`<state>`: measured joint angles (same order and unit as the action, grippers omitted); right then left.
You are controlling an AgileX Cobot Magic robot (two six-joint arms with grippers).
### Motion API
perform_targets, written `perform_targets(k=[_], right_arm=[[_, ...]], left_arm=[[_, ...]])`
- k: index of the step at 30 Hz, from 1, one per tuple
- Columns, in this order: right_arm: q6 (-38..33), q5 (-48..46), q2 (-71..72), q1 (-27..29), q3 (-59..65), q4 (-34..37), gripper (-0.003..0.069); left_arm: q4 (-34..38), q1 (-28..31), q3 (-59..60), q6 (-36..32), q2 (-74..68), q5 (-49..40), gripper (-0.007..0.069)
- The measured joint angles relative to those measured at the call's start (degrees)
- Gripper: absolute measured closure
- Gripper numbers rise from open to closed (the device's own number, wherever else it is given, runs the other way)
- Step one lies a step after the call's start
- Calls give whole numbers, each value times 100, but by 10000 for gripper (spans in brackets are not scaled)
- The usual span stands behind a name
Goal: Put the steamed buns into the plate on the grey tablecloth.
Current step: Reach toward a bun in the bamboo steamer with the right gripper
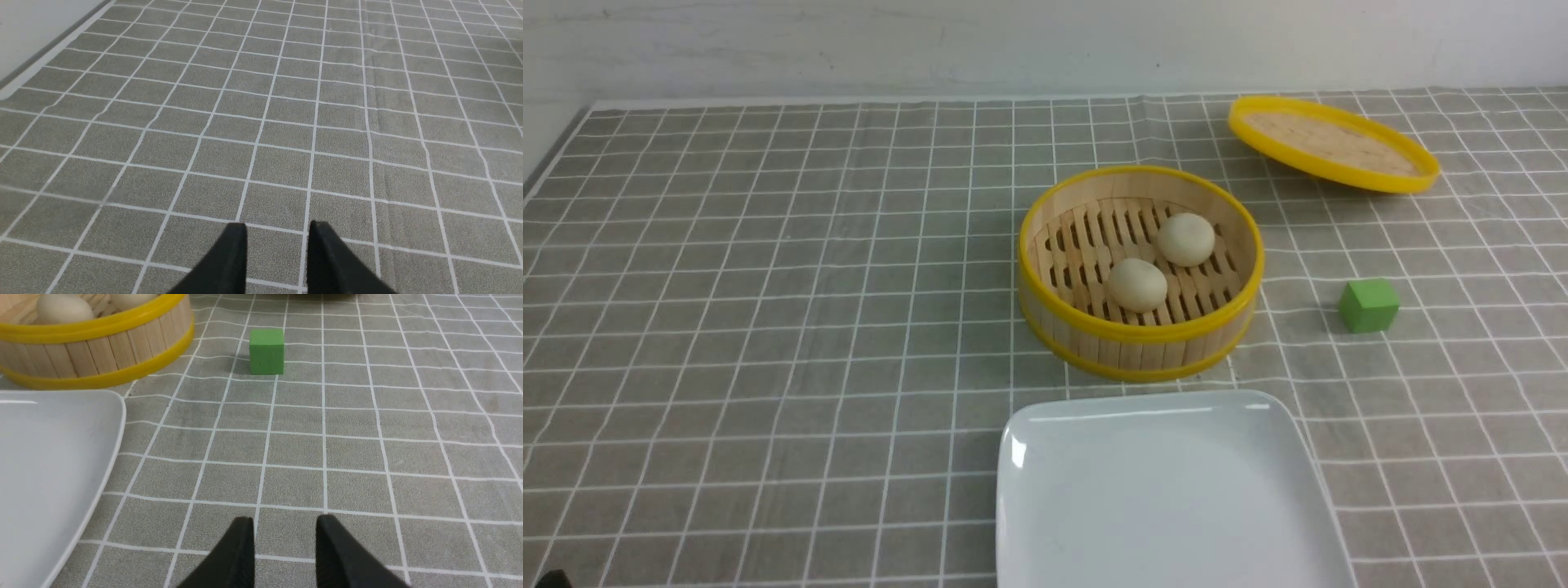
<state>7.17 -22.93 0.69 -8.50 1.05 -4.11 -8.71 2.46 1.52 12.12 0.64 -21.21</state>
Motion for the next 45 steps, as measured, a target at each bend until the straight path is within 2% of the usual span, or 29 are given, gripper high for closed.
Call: perform_targets(k=[22,25,27,28,29,30,31,33,37,40,45], right_arm=[[0,0,0,0,0,-5,419],[583,46,0,0,5,689,419],[1195,122,0,0,25,1604,419],[1195,122,0,0,25,1694,419],[1565,190,0,0,37,2276,419],[1695,200,0,0,37,2416,419],[1948,251,0,0,37,2894,419],[2064,322,0,0,37,3156,419],[2074,441,0,0,37,3260,419],[1783,459,0,0,-2,3205,422],[1133,468,-216,0,-923,2528,519]], left_arm=[[0,0,0,0,0,0,384],[0,0,0,0,0,0,384],[0,0,0,0,0,0,384],[0,0,0,0,0,0,384],[0,0,0,0,0,0,384],[0,0,0,0,0,0,384],[0,0,0,0,0,0,384],[0,0,0,0,0,0,384],[0,0,0,0,0,0,384],[0,0,0,0,0,0,384],[0,0,0,0,0,0,384]])
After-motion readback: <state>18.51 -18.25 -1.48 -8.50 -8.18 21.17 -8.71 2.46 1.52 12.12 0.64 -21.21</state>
